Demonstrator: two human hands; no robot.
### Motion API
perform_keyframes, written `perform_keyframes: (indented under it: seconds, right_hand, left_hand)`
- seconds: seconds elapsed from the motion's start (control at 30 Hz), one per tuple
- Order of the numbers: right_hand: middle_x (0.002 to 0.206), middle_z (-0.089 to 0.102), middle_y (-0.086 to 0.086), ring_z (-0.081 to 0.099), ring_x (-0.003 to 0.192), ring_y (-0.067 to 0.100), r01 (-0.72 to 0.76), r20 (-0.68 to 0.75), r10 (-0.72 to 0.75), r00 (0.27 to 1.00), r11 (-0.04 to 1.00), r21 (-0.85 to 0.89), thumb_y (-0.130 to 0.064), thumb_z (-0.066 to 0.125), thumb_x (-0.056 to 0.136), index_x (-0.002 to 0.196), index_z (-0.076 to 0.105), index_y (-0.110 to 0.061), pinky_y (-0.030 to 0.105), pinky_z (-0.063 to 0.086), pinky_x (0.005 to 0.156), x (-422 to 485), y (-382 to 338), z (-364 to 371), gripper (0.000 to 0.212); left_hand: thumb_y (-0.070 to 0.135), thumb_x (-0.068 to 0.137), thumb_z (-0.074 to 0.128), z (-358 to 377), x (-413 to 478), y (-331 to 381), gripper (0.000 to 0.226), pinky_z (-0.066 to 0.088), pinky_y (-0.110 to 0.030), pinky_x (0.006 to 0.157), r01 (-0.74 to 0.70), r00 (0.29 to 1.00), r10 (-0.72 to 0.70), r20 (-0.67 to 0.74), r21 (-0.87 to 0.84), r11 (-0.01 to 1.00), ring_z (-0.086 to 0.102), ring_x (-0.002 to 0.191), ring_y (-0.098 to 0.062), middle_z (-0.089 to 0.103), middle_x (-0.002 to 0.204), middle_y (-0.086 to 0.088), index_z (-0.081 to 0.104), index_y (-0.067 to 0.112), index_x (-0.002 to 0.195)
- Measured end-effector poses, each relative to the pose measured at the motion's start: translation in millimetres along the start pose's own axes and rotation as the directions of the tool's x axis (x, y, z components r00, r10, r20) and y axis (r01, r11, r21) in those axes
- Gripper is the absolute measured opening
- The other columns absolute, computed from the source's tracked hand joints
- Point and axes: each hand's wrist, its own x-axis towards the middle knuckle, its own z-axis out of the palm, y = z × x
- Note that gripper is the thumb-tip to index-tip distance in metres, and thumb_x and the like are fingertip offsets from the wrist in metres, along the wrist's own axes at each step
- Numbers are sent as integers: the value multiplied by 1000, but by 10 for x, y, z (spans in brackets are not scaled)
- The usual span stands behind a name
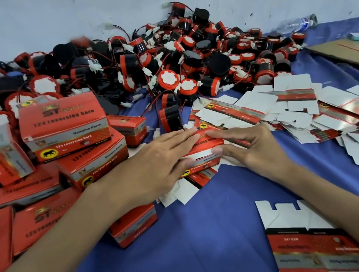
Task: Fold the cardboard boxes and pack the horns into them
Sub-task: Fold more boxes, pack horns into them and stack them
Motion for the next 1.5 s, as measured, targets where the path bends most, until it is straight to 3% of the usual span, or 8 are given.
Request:
perform_keyframes:
  seconds: [0.23,0.37,0.57,0.9,1.13,1.23,1.33,1.5]
  right_hand:
    - [99,66,6,59,96,2,-68,-54,73,996,993,96,-25,72,69,103,70,-29,18,47,90,-10,-20,45,35]
    - [106,62,28,62,93,31,-148,-17,162,987,936,320,-16,72,67,95,75,-22,33,50,90,16,-21,59,29]
    - [102,70,17,70,93,16,-182,51,177,983,889,420,-11,69,70,90,78,-19,19,53,80,54,-30,64,23]
    - [90,75,3,70,85,17,-221,71,223,972,775,592,-18,65,79,86,78,-18,24,53,76,82,-67,99,15]
    - [93,71,14,66,88,38,-87,27,83,996,937,337,-34,66,82,93,76,-35,52,54,74,46,-104,171,14]
    - [92,75,-7,70,87,8,-85,42,75,996,925,371,-21,62,86,97,73,-23,20,55,71,57,-120,165,16]
    - [91,74,-12,70,87,5,-82,40,72,997,920,383,-13,58,87,100,69,-20,15,53,69,61,-132,155,18]
    - [91,68,24,56,87,57,-23,-12,29,1000,939,343,-24,64,83,90,76,-34,57,53,68,79,-57,146,17]
  left_hand:
    - [47,93,7,-47,5,0,56,-11,-12,114,-107,988,89,128,144,984,-23,140,7,-18,155,23,-17,36,142]
    - [44,95,11,-34,25,-20,57,-9,-14,116,-119,983,98,154,133,984,-25,140,5,-20,155,22,-19,35,142]
    - [47,96,31,-45,2,-21,58,8,-17,118,23,998,-6,70,-239,971,2,141,12,6,155,29,9,38,149]
    - [37,94,57,-31,5,-34,64,31,-7,98,140,989,-144,17,-365,920,36,127,8,35,146,23,24,39,149]
    - [0,94,56,-146,138,-60,76,48,-13,86,322,946,-209,248,-651,687,56,100,11,54,121,11,23,56,134]
    - [-12,90,51,-144,211,-51,77,40,-2,51,386,922,-249,295,-735,557,57,61,8,56,97,11,37,58,119]
    - [-19,84,49,-139,241,-26,80,50,-11,68,440,891,-300,340,-806,395,61,96,-11,60,123,3,51,53,118]
    - [-17,76,54,-138,231,-35,65,50,-34,87,493,837,-353,418,-856,155,58,110,-27,64,116,-7,65,34,114]
